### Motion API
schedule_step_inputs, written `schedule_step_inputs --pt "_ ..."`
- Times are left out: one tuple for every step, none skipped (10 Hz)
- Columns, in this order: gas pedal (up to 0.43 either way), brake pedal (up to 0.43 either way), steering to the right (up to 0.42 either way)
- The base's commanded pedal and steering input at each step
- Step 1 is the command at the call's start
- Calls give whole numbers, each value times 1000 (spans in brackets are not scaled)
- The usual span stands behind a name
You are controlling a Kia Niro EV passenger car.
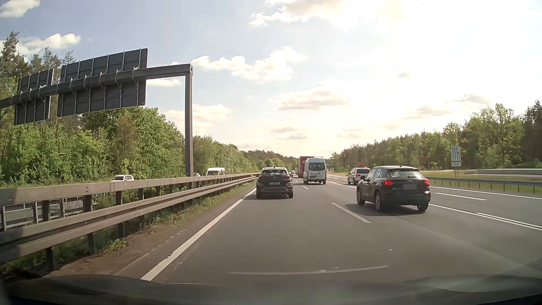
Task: Follow the waypoints while adhering to traffic rules and regulations
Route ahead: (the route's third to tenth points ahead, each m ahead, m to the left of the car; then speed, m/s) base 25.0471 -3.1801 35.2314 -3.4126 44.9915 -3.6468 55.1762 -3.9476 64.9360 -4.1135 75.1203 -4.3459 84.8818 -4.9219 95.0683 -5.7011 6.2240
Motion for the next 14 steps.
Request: schedule_step_inputs --pt "79 0 -9" --pt "79 0 -5" --pt "79 0 -5" --pt "87 0 -5" --pt "98 0 -5" --pt "98 0 -5" --pt "98 0 -5" --pt "98 0 -4" --pt "110 0 -4" --pt "118 0 -4" --pt "118 0 -3" --pt "118 0 -3" --pt "118 0 -2" --pt "118 0 -1"
